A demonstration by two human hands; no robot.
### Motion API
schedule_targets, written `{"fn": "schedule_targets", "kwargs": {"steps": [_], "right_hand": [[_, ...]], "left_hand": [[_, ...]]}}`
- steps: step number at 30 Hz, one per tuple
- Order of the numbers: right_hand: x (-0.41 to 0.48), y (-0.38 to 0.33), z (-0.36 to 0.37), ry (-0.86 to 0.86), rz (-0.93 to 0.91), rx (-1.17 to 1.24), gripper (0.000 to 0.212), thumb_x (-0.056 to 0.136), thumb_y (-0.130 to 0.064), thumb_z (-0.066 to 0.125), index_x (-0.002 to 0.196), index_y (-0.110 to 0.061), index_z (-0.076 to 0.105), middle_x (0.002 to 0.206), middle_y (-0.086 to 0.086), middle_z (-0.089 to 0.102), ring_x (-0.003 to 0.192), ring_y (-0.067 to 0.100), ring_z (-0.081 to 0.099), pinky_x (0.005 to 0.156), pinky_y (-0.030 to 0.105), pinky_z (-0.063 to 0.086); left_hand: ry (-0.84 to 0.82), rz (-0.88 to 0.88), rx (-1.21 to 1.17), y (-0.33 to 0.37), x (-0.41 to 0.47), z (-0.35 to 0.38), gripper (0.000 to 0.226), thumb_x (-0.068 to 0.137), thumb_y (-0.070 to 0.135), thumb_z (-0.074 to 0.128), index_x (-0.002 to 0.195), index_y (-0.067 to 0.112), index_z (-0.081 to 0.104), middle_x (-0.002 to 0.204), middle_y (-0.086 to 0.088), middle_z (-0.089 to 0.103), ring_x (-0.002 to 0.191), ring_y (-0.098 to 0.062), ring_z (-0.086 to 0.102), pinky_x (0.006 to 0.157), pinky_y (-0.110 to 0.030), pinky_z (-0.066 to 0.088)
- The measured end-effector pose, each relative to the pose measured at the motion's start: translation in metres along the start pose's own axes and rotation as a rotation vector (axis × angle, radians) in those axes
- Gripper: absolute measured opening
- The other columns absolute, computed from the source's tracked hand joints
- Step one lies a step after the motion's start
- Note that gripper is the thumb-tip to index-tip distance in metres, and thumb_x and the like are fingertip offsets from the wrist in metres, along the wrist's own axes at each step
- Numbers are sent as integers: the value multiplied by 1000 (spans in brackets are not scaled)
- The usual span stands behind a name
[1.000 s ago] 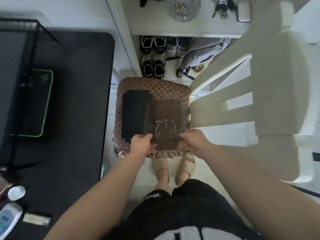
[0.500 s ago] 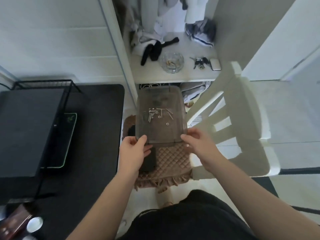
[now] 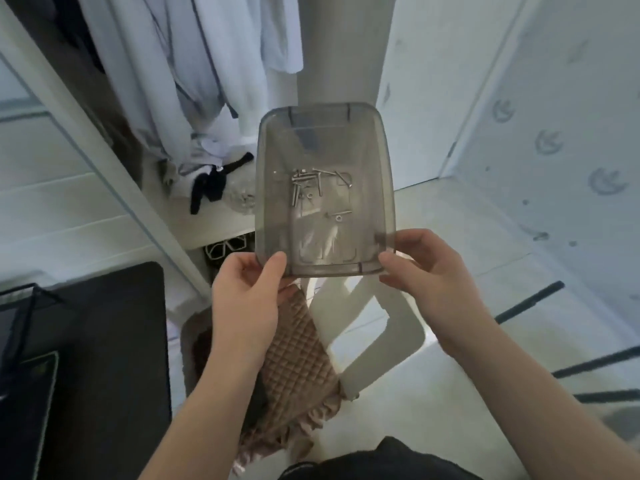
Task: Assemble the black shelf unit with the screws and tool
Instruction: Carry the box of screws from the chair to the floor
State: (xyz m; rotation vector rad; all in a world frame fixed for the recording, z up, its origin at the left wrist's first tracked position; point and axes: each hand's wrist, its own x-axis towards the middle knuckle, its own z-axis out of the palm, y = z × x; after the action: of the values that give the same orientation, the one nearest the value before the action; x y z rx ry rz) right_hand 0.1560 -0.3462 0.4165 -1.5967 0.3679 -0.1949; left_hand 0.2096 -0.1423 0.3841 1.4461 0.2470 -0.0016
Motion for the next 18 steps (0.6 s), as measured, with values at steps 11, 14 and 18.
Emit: {"fn": "schedule_targets", "kwargs": {"steps": [11,14,18], "right_hand": [[-74,31,-199,354,111,30,18,94,-23,69,111,-19,65,112,-4,73,100,15,72,90,39,60],[-98,55,-266,473,164,78,21,94,-27,70,114,-24,64,111,-8,74,104,17,71,90,43,59],[-127,92,-360,655,201,74,26,95,-27,69,119,-28,60,114,-8,72,106,12,69,86,38,59]], "left_hand": [[-413,-109,102,-28,-82,179,16,92,17,69,99,7,58,84,-8,75,81,-24,76,70,-30,62],[-516,-131,200,-55,-112,225,11,92,14,66,93,8,58,83,-8,72,80,-22,76,70,-31,62],[-652,-153,404,-102,-146,280,8,91,7,64,88,7,56,88,-19,67,80,-30,75,72,-37,63]]}}
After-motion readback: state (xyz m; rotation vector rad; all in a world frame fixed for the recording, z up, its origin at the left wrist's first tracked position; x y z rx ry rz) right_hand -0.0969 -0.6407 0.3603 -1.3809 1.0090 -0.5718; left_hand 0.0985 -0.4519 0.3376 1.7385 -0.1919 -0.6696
